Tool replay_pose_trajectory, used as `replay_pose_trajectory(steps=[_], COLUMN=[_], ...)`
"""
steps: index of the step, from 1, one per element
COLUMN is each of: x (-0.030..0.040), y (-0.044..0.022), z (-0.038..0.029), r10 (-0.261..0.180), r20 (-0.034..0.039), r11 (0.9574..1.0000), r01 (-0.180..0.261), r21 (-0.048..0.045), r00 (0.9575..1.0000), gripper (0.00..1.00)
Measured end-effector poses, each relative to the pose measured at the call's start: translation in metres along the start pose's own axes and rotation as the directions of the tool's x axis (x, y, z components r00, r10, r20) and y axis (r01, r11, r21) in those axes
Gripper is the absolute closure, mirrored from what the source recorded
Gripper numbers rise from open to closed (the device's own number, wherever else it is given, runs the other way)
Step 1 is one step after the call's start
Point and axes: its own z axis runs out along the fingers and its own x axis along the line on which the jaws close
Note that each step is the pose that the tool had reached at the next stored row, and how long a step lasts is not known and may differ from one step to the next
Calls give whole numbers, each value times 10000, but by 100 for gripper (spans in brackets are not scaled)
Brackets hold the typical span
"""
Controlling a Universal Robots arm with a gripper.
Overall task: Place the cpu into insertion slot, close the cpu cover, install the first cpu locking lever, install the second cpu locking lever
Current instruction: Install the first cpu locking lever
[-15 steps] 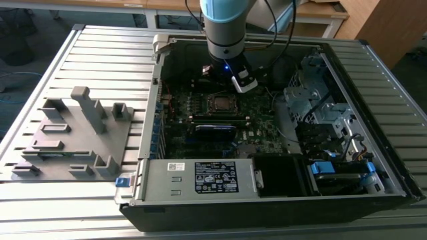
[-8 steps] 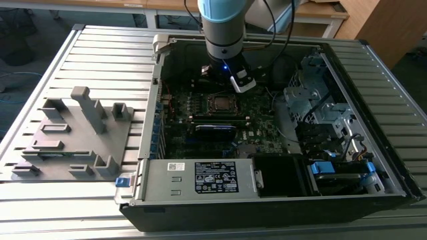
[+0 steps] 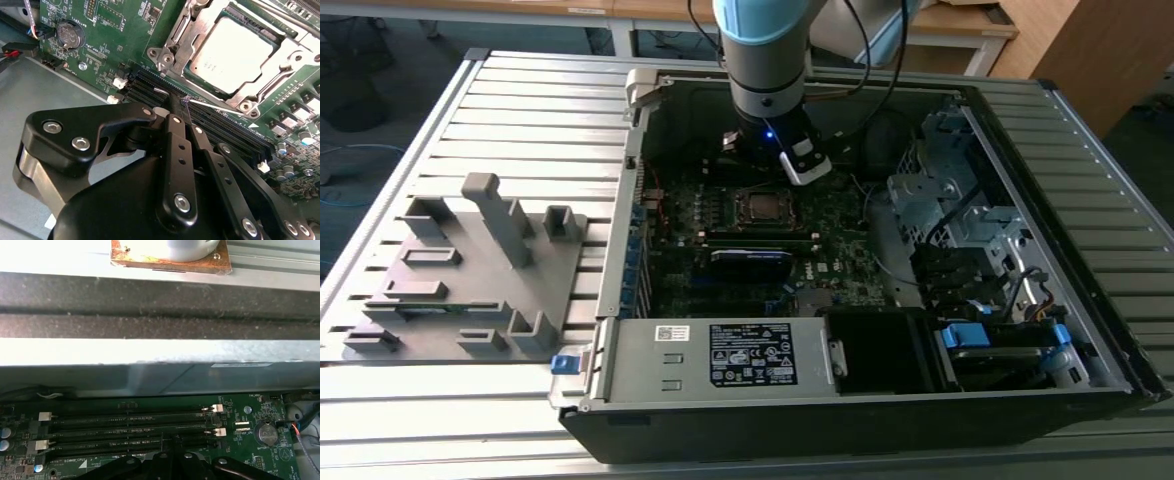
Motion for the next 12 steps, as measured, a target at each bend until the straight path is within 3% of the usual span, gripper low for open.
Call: replay_pose_trajectory(steps=[12], x=[14], y=[-1], z=[28], r10=[-24], r20=[44], r11=[10000], r01=[23], r21=[68], r00=[10000], gripper=[90])
